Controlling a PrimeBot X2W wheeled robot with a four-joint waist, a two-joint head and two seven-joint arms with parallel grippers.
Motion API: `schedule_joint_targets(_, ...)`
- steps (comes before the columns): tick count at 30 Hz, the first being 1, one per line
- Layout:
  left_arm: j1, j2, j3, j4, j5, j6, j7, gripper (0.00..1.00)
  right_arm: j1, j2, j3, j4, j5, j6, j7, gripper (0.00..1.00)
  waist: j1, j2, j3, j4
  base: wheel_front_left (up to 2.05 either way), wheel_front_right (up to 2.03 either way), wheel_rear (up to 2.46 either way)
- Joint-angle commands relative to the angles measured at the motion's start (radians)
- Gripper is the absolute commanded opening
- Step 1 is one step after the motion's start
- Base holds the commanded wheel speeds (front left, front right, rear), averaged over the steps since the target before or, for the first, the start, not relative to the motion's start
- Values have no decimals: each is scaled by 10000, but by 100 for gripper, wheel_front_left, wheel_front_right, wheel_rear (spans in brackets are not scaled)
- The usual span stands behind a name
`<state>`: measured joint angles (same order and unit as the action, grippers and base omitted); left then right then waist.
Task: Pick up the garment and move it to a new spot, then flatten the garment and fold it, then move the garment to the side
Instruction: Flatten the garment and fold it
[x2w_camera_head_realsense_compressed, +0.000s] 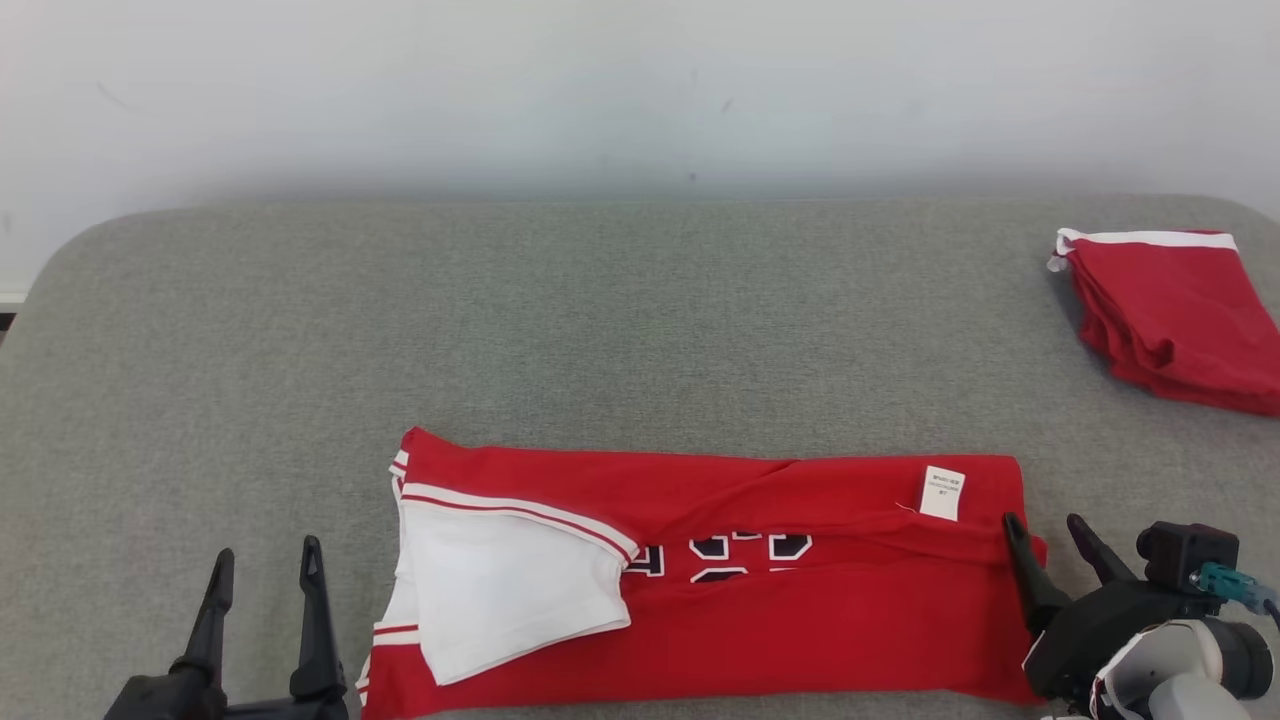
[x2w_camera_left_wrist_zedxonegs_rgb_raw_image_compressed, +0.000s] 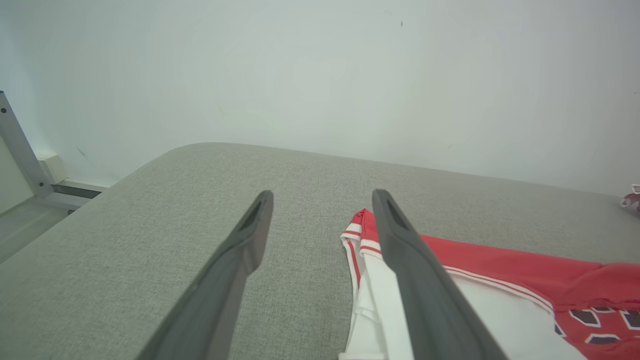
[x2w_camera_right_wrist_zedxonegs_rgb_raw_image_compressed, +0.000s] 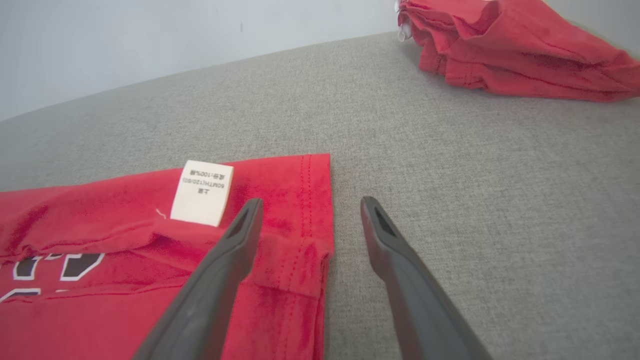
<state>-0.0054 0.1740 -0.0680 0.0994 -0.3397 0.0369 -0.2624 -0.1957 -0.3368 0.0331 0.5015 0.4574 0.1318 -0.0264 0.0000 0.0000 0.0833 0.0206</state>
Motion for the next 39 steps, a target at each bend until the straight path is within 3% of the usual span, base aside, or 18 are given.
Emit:
schedule_joint_targets(1,19,-101,132,83,275,-97,-31,100,-91,102,-22,215,-90,-29,-16,100,0,0,-8,141,0,0,0)
schedule_joint_targets(10,74,-691,1030,615,1148,-803,-31,100,-307,453,41,1936,-92,-29,124,100,0,0,41,350,0,0,0)
schedule_joint_targets(11,119,-736,1099,629,1230,-840,-31,100,-302,483,146,2083,-63,-29,204,49,0,0,45,354,0,0,0)
schedule_joint_targets(12,150,-764,1170,632,1322,-885,-31,100,-319,528,263,2183,15,-29,225,17,0,0,41,350,0,0,0)
schedule_joint_targets(13,185,-803,1221,665,1400,-915,-31,100,-343,569,361,2239,89,-29,185,0,0,0,40,344,0,0,0)
schedule_joint_targets(16,238,-884,1379,745,1563,-1057,-31,100,-488,589,632,2299,304,-29,47,0,0,0,24,296,0,0,0)
schedule_joint_targets(21,322,-947,1649,851,1706,-1172,-31,100,-753,97,573,2387,507,-30,-296,0,0,0,-68,180,0,0,0)
schedule_joint_targets(27,387,-1041,1977,971,1831,-1345,-31,100,-955,-1064,-94,2851,483,-32,-758,0,0,0,-250,43,0,0,0)
schedule_joint_targets(31,450,-1099,2137,991,1902,-1438,-31,100,-998,-1488,-247,2893,530,-30,-805,0,0,0,-339,-55,0,0,0)
schedule_joint_targets(33,489,-1135,2204,970,1921,-1475,-31,100,-972,-1565,-175,2737,597,-30,-810,0,0,0,-375,-131,0,0,0)
schedule_joint_targets(39,679,-1188,2479,933,1946,-1508,-31,100,-701,-982,481,1069,760,-29,-598,0,0,0,-482,-429,0,0,0)
